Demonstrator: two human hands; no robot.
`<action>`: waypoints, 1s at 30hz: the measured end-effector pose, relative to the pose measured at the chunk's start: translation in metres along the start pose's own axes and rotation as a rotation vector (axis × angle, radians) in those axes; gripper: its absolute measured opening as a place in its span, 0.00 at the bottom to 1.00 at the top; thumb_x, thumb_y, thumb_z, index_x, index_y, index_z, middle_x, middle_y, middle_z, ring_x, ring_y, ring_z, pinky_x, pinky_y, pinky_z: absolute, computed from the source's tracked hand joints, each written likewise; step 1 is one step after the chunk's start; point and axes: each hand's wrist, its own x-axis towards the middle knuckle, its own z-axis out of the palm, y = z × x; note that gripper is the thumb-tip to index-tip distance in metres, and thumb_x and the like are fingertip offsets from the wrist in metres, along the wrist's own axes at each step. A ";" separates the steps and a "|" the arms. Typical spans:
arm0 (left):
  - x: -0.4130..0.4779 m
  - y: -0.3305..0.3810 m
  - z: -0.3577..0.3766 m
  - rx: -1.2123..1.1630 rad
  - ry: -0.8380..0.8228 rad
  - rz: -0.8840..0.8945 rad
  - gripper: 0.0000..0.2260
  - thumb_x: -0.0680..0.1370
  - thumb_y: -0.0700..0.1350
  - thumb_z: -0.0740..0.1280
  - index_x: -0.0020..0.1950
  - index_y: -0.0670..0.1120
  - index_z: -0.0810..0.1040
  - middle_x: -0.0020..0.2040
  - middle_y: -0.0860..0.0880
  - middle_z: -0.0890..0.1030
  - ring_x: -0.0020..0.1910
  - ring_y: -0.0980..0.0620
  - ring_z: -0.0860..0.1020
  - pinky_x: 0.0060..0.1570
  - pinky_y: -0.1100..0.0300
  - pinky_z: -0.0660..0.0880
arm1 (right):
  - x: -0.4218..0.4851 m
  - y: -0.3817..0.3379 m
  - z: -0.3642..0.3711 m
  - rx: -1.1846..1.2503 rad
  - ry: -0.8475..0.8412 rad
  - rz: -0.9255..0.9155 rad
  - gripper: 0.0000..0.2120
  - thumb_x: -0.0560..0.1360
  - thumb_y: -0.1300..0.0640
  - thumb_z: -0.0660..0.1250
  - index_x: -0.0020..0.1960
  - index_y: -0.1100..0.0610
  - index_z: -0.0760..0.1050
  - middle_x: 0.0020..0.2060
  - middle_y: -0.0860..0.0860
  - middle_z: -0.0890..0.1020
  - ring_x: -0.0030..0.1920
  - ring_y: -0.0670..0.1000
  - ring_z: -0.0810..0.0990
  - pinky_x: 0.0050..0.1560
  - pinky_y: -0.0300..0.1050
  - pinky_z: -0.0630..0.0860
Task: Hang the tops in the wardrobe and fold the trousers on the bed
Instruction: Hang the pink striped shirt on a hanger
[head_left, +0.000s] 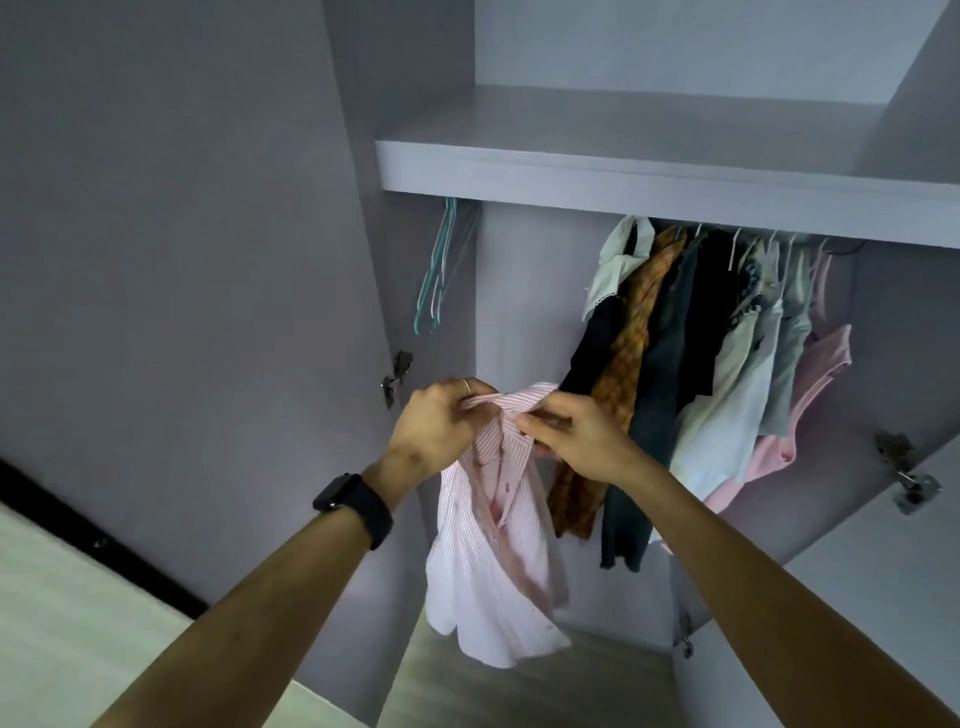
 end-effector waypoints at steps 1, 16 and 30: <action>-0.001 0.004 -0.001 0.031 0.010 0.003 0.07 0.76 0.52 0.69 0.52 0.58 0.84 0.48 0.58 0.85 0.50 0.55 0.82 0.55 0.53 0.78 | 0.006 0.001 -0.001 -0.015 0.008 -0.013 0.11 0.79 0.51 0.71 0.59 0.52 0.83 0.49 0.43 0.86 0.49 0.45 0.85 0.50 0.48 0.83; 0.001 0.034 -0.045 1.131 0.422 0.105 0.08 0.67 0.40 0.73 0.45 0.48 0.82 0.39 0.51 0.78 0.41 0.46 0.77 0.43 0.53 0.72 | 0.082 -0.026 -0.019 -0.026 0.023 -0.140 0.06 0.78 0.53 0.70 0.55 0.47 0.80 0.44 0.37 0.82 0.45 0.38 0.80 0.50 0.33 0.74; 0.056 -0.074 -0.078 1.486 0.570 0.265 0.13 0.76 0.45 0.60 0.49 0.51 0.84 0.77 0.38 0.65 0.77 0.29 0.57 0.75 0.31 0.37 | 0.235 0.017 0.043 -0.164 0.050 0.155 0.22 0.82 0.47 0.63 0.72 0.58 0.67 0.66 0.54 0.78 0.67 0.57 0.76 0.63 0.45 0.71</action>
